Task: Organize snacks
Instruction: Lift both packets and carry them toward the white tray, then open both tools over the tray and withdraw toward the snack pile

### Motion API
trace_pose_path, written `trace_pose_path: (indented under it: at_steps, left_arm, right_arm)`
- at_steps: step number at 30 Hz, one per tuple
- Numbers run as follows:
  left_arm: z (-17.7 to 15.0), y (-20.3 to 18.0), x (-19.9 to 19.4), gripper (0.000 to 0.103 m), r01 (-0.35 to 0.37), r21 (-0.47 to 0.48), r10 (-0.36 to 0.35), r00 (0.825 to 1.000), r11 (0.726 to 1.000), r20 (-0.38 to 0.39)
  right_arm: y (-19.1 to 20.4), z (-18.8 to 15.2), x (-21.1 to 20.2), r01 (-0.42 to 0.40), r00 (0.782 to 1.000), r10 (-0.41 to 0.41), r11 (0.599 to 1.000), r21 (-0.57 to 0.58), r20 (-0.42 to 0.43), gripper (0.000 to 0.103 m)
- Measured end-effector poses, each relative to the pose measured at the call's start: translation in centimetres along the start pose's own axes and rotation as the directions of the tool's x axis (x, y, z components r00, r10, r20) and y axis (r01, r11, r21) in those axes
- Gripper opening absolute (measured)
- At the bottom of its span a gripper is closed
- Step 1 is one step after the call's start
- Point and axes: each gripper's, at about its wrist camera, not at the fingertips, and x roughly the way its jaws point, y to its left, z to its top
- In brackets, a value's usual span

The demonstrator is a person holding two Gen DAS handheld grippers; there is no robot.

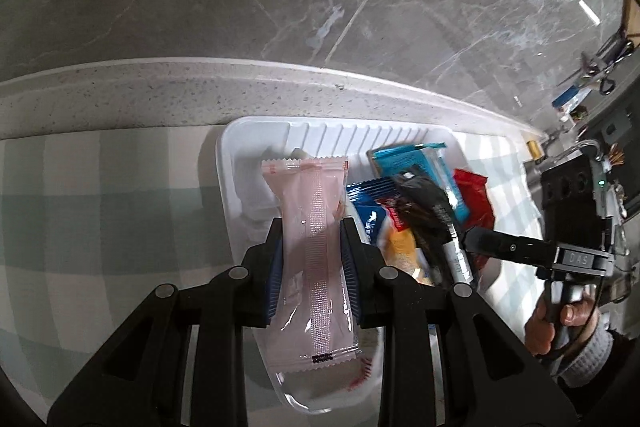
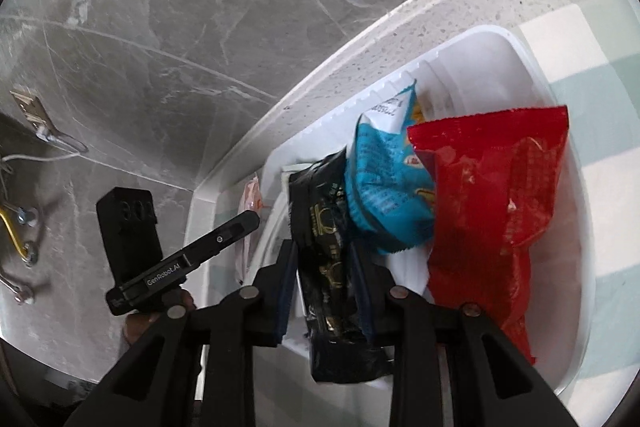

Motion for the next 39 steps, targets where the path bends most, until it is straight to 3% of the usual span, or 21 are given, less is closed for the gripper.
trace_pose_path:
  at_steps: [5, 8, 12, 21, 24, 30, 39]
  left_arm:
    - [-0.6, -0.5, 1.6, 0.026, -0.054, 0.032, 0.055, 0.998, 0.998, -0.02]
    - [-1.0, -1.2, 1.6, 0.032, -0.092, 0.062, 0.093, 0.996, 0.994, -0.009]
    - [-0.9, -2.6, 0.7, 0.049, -0.127, 0.106, 0.125, 0.992, 0.986, 0.027]
    - [-1.6, -5.0, -3.8, 0.049, -0.167, 0.159, 0.151, 0.983, 0.973, 0.109]
    - [-3.0, -6.2, -5.8, 0.049, -0.172, 0.178, 0.15, 0.98, 0.969, 0.13]
    - [-7.9, -8.3, -9.1, 0.05, -0.152, 0.217, 0.125, 0.983, 0.964, 0.133]
    - [-17.4, -10.0, -11.5, 0.05, -0.109, 0.245, 0.101, 0.994, 0.963, 0.044]
  right_arm:
    - [0.4, 0.0, 0.0, 0.039, 0.999, -0.039, 0.998, -0.053, -0.005, 0.032]
    - [1.0, -0.3, -0.3, 0.056, 0.998, -0.056, 0.995, -0.082, -0.007, 0.04]
    - [2.0, -0.7, -1.0, 0.065, 0.998, -0.065, 0.992, -0.11, 0.004, 0.047]
    - [4.4, -2.6, -4.8, 0.084, 0.996, -0.076, 0.98, -0.179, 0.05, 0.053]
    - [5.2, -3.9, -6.5, 0.101, 0.994, -0.089, 0.973, -0.209, 0.067, 0.058]
    - [6.7, -7.5, -9.1, 0.14, 0.989, -0.123, 0.956, -0.256, 0.079, 0.059]
    - [7.6, -14.6, -10.6, 0.168, 0.986, -0.161, 0.939, -0.3, 0.05, 0.06]
